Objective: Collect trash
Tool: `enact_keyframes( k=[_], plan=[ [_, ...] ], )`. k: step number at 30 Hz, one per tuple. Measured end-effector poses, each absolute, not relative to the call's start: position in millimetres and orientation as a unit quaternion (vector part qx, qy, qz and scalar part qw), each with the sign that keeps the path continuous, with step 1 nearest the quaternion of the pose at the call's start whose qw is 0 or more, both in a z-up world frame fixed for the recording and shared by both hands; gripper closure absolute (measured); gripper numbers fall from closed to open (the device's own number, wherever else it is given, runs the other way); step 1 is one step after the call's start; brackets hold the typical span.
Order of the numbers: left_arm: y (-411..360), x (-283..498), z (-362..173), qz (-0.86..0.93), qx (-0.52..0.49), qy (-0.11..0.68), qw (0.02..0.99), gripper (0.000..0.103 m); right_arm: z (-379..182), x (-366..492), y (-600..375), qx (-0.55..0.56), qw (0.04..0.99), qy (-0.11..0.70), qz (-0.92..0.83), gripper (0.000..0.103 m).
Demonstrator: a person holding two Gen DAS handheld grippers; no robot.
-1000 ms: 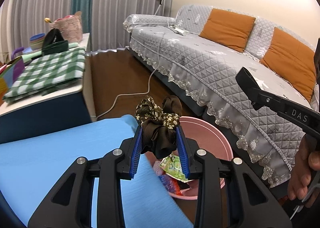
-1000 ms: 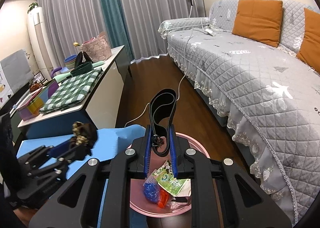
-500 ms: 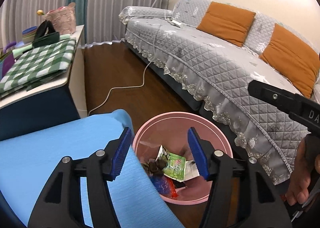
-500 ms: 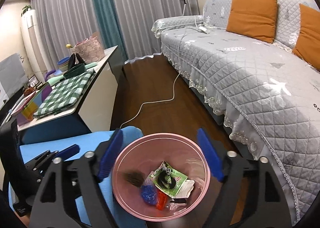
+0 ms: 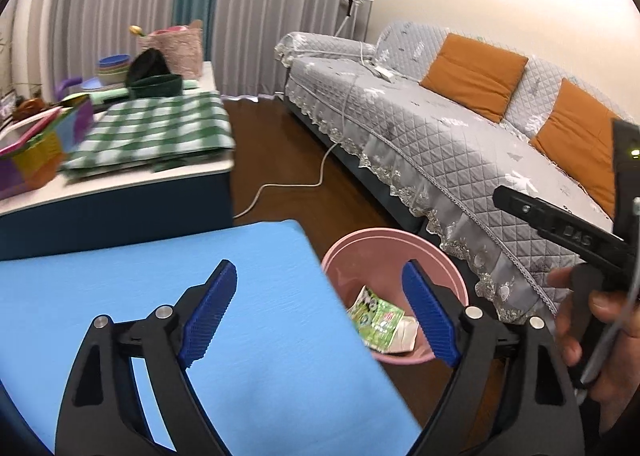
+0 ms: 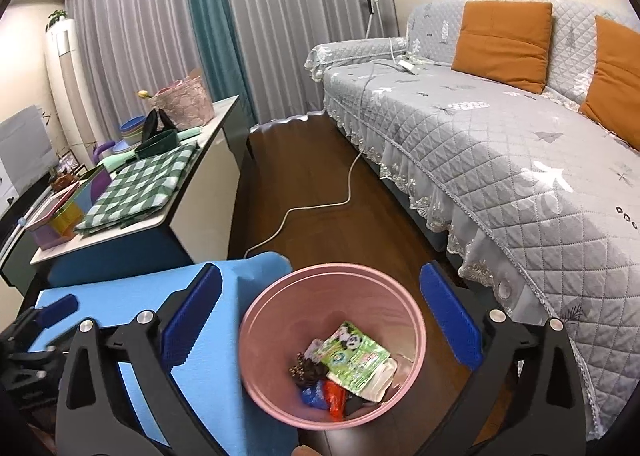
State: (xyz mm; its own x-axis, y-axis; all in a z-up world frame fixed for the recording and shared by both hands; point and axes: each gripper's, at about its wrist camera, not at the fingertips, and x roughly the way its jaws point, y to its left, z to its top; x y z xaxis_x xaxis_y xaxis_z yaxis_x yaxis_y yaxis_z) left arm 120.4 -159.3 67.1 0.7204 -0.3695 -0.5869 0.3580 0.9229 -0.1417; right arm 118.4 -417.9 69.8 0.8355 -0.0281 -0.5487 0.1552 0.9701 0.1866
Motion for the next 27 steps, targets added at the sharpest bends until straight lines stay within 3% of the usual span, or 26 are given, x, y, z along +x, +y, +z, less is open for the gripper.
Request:
enact_keyframes(
  k=[15,27],
  plan=[
    [-50.6,-4.2,70.0,-0.132,-0.019,0.31,0.941,0.016,89.2,31.1,-311.5,0.074,0.957,0.28,0.022,0.005],
    [-15.2,-66.7,35.9,-0.024,-0.038,0.34,0.939,0.016,60.6,-67.9,-245.8,0.043,0.958,0.283,-0.01,0.005]
  ],
)
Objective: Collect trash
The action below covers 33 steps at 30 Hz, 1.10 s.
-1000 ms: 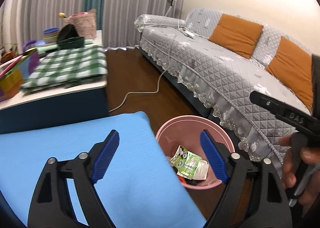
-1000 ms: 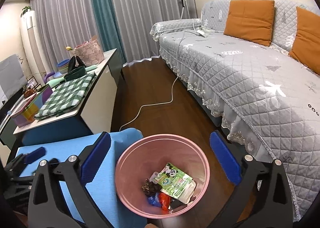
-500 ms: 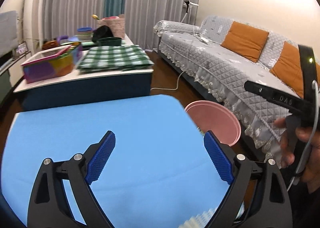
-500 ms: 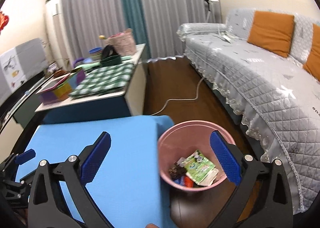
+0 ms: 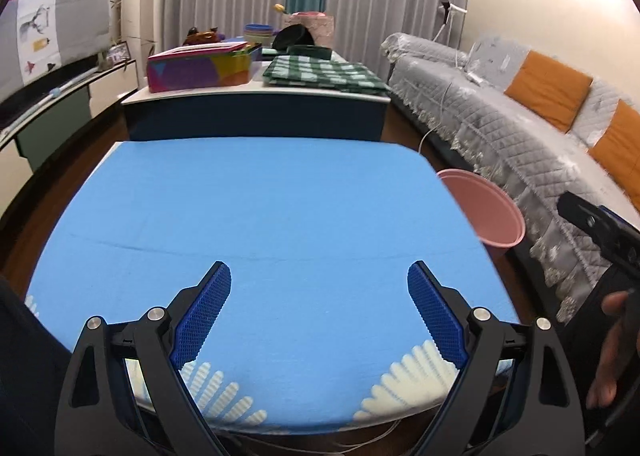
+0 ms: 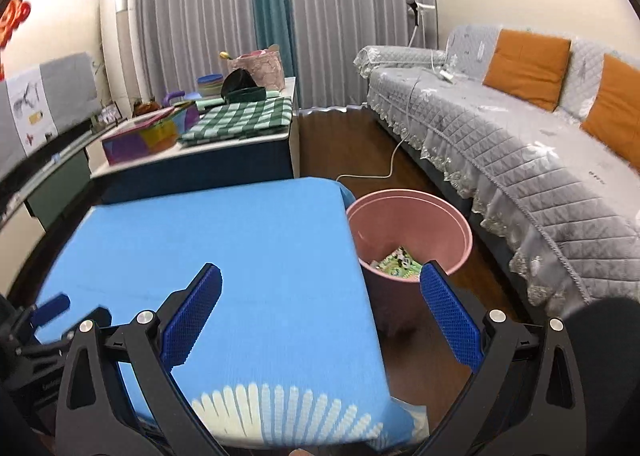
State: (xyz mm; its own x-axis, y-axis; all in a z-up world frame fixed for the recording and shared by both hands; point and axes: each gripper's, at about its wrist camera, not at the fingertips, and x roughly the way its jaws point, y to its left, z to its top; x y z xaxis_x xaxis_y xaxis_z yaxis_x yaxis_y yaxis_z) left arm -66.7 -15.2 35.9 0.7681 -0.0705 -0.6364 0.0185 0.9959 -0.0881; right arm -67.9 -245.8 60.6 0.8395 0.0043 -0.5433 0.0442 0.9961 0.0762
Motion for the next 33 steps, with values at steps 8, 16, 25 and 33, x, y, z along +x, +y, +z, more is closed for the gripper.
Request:
enact_keyframes(
  k=[8,16,25,33],
  plan=[
    [-18.3,-70.1,30.1,-0.028,-0.034,0.338,0.94,0.016,55.1,-68.5,-234.9,0.027,0.96,0.28,-0.017,0.005],
    [-18.8,-67.1,23.1,-0.026,-0.038,0.347,0.937,0.016,47.8,-61.7,-228.5,0.027,0.954,0.297,-0.015,0.005],
    [-24.7,-63.4,19.0,-0.025,-0.038,0.352,0.935,0.016,42.9,-57.5,-230.1,0.03,0.951,0.307,-0.017,0.005],
    [-25.8,-61.1,16.7,-0.026,-0.041,0.357,0.933,0.016,40.2,-54.9,-231.5,0.028,0.949,0.314,-0.021,0.005]
  ],
)
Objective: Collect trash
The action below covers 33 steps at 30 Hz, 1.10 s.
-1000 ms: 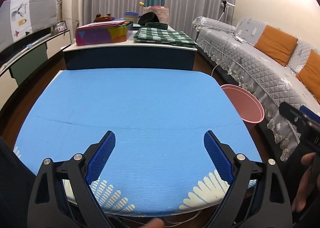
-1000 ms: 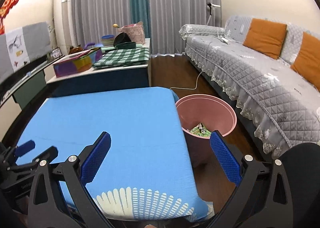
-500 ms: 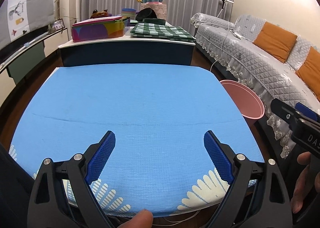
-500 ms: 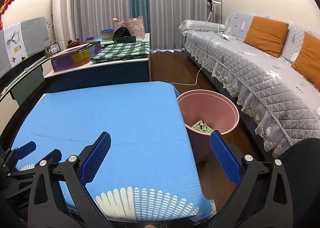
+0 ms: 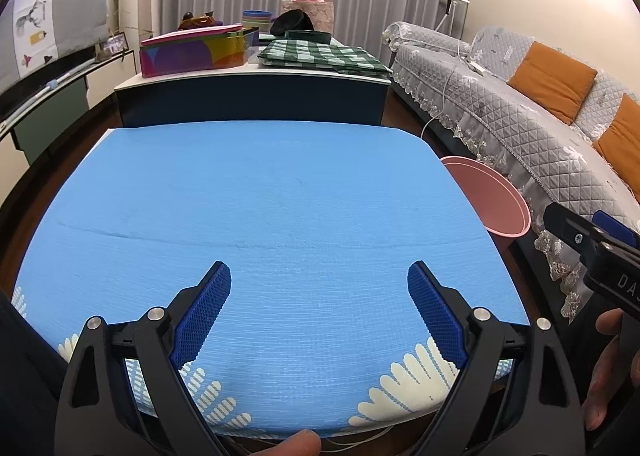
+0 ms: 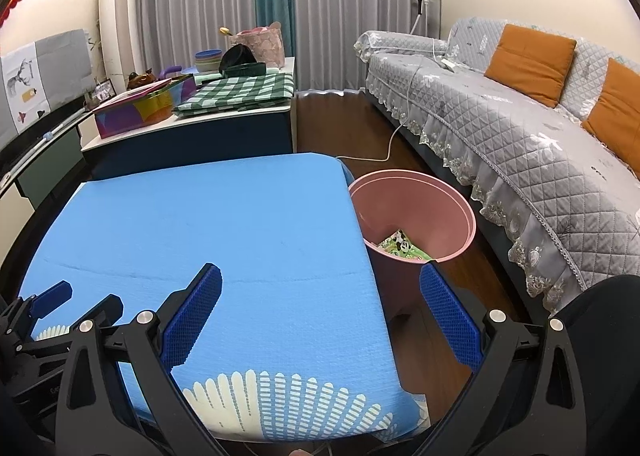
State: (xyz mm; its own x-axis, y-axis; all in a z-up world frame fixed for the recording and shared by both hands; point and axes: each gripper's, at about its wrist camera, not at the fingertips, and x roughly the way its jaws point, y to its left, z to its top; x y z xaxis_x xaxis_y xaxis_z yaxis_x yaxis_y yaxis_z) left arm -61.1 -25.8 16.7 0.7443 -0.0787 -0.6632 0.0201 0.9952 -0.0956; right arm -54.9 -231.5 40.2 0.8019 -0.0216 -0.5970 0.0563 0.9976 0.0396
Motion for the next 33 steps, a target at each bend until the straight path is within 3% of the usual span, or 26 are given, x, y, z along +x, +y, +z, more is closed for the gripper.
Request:
enact_keyframes(
  k=[33],
  plan=[
    [-29.2,-62.2,18.2,-0.027,-0.036,0.353,0.935,0.016,38.5,-53.7,-234.1,0.03,0.948,0.318,-0.02,0.005]
  ],
)
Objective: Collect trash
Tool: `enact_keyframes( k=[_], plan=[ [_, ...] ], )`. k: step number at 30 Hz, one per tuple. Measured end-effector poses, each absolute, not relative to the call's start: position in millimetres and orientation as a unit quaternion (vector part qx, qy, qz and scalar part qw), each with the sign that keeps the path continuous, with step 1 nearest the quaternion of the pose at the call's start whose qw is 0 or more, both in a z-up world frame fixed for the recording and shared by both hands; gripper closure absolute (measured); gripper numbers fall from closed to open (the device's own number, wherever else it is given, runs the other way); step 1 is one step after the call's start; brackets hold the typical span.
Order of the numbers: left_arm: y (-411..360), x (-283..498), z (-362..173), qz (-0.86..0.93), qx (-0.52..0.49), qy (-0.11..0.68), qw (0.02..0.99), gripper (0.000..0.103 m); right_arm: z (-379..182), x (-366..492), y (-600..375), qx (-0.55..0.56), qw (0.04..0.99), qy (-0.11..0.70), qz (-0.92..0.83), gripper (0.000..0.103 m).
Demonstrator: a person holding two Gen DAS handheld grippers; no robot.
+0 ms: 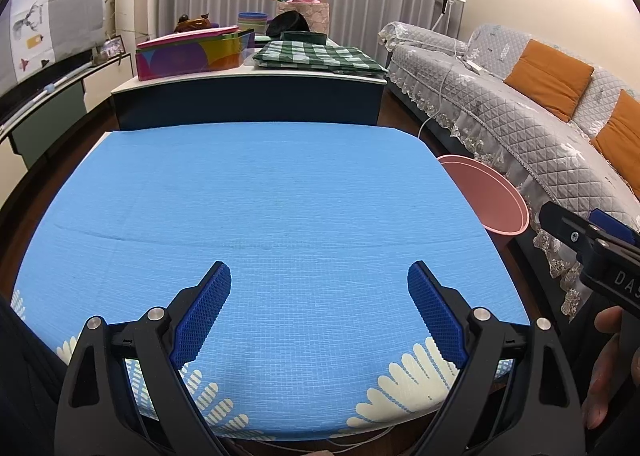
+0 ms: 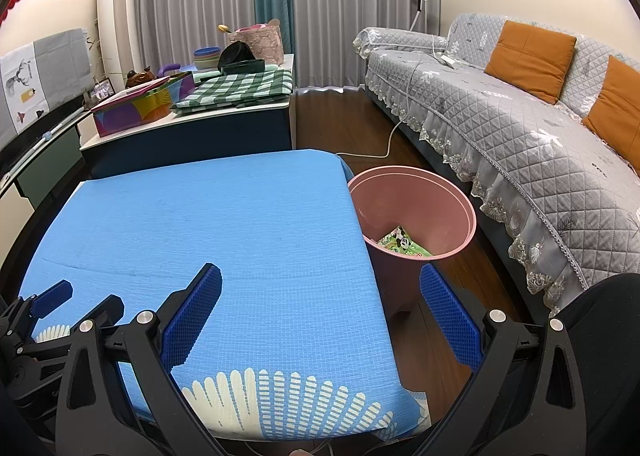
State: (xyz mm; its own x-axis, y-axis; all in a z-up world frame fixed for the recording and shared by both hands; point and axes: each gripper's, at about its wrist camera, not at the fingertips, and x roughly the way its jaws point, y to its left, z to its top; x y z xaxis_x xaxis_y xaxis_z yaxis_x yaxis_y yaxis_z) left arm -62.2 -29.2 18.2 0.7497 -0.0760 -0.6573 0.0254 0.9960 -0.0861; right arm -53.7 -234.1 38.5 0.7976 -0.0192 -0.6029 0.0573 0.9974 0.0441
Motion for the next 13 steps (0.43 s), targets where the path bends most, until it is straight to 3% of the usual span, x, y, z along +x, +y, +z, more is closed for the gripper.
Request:
enact_keyframes(
  k=[13],
  plan=[
    [-31.8,-57.1,17.2,-0.025,-0.034,0.36,0.932,0.015,38.6,-53.9,-234.0,0.03,0.947,0.319,-0.02,0.005]
  ],
)
